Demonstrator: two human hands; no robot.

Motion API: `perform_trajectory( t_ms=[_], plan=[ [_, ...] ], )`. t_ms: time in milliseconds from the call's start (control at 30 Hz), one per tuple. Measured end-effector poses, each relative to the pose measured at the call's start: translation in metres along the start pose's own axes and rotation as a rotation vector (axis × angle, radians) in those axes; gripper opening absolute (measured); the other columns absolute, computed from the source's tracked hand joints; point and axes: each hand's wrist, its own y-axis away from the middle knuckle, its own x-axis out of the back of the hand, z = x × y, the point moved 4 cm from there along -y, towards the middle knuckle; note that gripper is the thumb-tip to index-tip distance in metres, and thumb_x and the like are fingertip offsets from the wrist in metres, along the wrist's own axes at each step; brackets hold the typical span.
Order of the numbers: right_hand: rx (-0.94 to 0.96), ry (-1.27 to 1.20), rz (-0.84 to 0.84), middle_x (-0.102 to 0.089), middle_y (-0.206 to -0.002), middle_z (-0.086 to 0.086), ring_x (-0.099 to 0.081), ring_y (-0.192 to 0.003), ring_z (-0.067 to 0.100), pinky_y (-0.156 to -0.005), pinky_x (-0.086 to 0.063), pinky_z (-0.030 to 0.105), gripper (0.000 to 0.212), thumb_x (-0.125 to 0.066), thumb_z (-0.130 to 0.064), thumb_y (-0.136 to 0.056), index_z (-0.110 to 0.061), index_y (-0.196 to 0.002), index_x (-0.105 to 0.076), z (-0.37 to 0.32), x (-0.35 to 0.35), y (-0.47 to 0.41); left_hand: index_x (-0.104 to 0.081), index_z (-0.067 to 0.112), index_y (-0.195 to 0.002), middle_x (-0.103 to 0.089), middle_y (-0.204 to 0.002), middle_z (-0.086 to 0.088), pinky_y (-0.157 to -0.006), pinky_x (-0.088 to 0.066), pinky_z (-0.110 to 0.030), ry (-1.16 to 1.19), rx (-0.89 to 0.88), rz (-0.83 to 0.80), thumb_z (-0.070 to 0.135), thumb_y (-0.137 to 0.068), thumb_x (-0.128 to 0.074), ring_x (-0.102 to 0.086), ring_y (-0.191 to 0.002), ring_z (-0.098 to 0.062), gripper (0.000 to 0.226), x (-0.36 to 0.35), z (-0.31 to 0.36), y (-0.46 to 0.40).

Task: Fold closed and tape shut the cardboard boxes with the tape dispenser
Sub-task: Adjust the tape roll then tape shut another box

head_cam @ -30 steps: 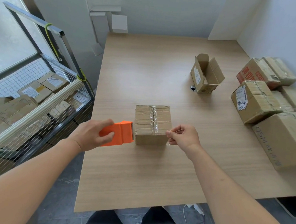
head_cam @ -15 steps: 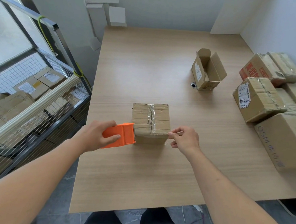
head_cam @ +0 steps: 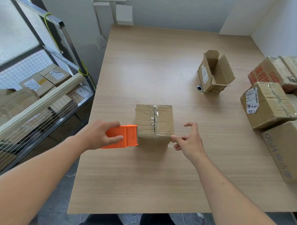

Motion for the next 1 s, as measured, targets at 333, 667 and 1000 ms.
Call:
perform_trajectory(
  t_ms=[333, 667, 1000],
  plan=[
    [-0.033, 0.217, -0.090, -0.073, -0.064, -0.003, -0.070, -0.053, 0.018, -0.064, -0.059, 0.038, 0.040, -0.070, -0.061, -0.087, -0.023, -0.080, -0.059, 0.020, 0.000, -0.011, -0.056, 0.034, -0.098, -0.062, -0.074, 0.008, -0.058, -0.051, -0.035, 0.010, 0.014, -0.047, 0.063, -0.090, -0.062, -0.058, -0.065, -0.009, 0.031, 0.004, -0.001, -0.006],
    [0.756, 0.524, 0.087, -0.065, -0.088, 0.006, -0.063, -0.077, 0.029, -0.067, -0.056, 0.038, 0.018, -0.077, 0.001, -0.084, -0.012, -0.096, -0.081, -0.019, -0.011, -0.001, -0.055, 0.037, -0.100, -0.063, -0.082, 0.009, -0.064, -0.055, -0.036, 0.033, -0.010, -0.093, 0.066, -0.091, -0.060, -0.061, -0.072, -0.008, 0.031, 0.003, 0.001, -0.013],
    [0.615, 0.779, 0.035, -0.065, -0.098, 0.002, -0.060, -0.100, 0.027, -0.072, -0.053, 0.037, 0.006, -0.072, -0.011, -0.084, -0.013, -0.089, -0.074, -0.046, -0.035, -0.001, -0.058, 0.030, -0.100, -0.063, -0.081, 0.005, -0.062, -0.049, -0.032, 0.066, 0.012, -0.086, 0.056, -0.093, -0.064, -0.060, -0.072, -0.013, 0.027, 0.002, 0.005, -0.012]
  ],
)
